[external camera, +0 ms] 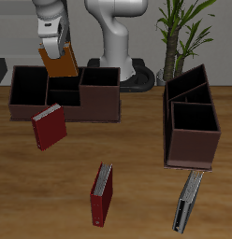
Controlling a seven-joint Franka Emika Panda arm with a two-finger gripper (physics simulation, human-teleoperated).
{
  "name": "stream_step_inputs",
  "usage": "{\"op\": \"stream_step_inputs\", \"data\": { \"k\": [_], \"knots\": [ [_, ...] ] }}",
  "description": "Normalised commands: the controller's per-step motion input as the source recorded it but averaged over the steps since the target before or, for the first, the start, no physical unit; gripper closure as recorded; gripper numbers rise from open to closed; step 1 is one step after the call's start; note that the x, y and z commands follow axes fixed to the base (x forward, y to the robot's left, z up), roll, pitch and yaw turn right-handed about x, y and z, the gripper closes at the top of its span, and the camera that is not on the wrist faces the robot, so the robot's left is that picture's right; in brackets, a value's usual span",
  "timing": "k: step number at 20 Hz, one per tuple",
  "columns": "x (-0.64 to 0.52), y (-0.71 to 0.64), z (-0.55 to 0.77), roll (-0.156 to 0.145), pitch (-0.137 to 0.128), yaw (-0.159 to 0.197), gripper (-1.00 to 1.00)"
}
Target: Place the orange book into the back desk caddy's back compartment
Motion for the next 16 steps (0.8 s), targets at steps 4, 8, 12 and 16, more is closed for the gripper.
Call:
{"op": "stream_step_inputs", "data": {
  "k": [4,8,12,16],
  "knots": [
    [0.04,0.00,-0.06,-0.005,0.013,0.009,1.00],
    [0.04,0.01,-0.10,-0.008,0.020,-0.010,1.00],
    [0.00,0.05,-0.17,0.003,0.038,-0.003,1.00],
    [0.01,0.06,-0.18,0.003,0.042,0.001,1.00]
  ]
}}
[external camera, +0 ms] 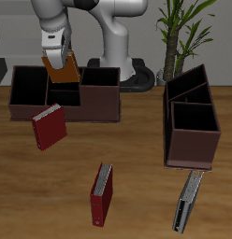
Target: Place the orange book into the back desk caddy's back compartment
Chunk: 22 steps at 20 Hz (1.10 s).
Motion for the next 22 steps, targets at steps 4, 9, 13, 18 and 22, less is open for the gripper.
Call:
{"op": "stream_step_inputs", "data": {
  "k": [4,9,13,18,22],
  "knots": [
    [0.02,0.01,-0.18,-0.009,0.039,-0.004,1.00],
    [-0.02,0.01,-0.19,-0.010,0.052,-0.020,1.00],
    [0.03,-0.02,-0.18,-0.010,0.050,-0.012,1.00],
    [0.05,-0.03,-0.19,-0.025,0.050,-0.006,1.00],
    [0.02,-0.03,-0.07,-0.015,0.023,-0.009,1.00]
  ]
}}
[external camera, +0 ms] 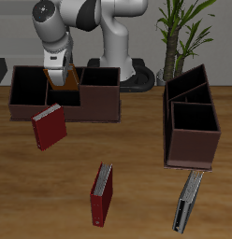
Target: Place the orange book into the back desk caddy's back compartment
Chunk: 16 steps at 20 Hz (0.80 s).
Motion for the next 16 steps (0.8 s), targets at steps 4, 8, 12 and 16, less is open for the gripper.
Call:
{"op": "stream_step_inputs", "data": {
  "k": [4,8,12,16],
  "knots": [
    [0.07,-0.02,-0.29,-0.026,0.067,0.001,1.00],
    [0.03,-0.03,-0.12,-0.008,0.027,0.001,1.00],
    [0.06,-0.04,-0.12,-0.020,0.028,-0.013,1.00],
    [0.04,0.03,-0.10,-0.011,0.036,-0.024,1.00]
  ]
}}
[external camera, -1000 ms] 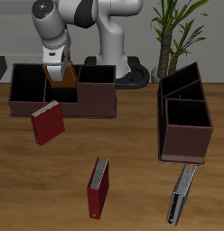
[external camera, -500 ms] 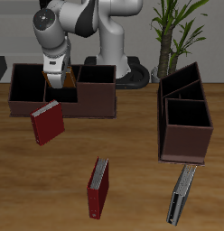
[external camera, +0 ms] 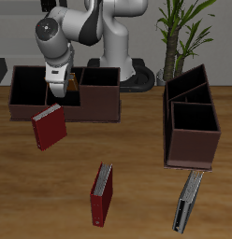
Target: Place the orange book into the back desk caddy's back compartment
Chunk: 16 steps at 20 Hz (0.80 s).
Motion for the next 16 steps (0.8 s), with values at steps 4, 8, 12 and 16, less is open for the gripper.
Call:
{"op": "stream_step_inputs", "data": {
  "k": [4,8,12,16],
  "knots": [
    [0.06,0.04,-0.04,-0.016,0.043,-0.059,-1.00],
    [0.03,0.03,0.00,-0.005,0.001,-0.065,-1.00],
    [0.00,-0.02,0.07,-0.012,-0.009,-0.049,-1.00],
    [-0.01,0.03,0.11,-0.001,-0.018,-0.080,-1.00]
  ]
}}
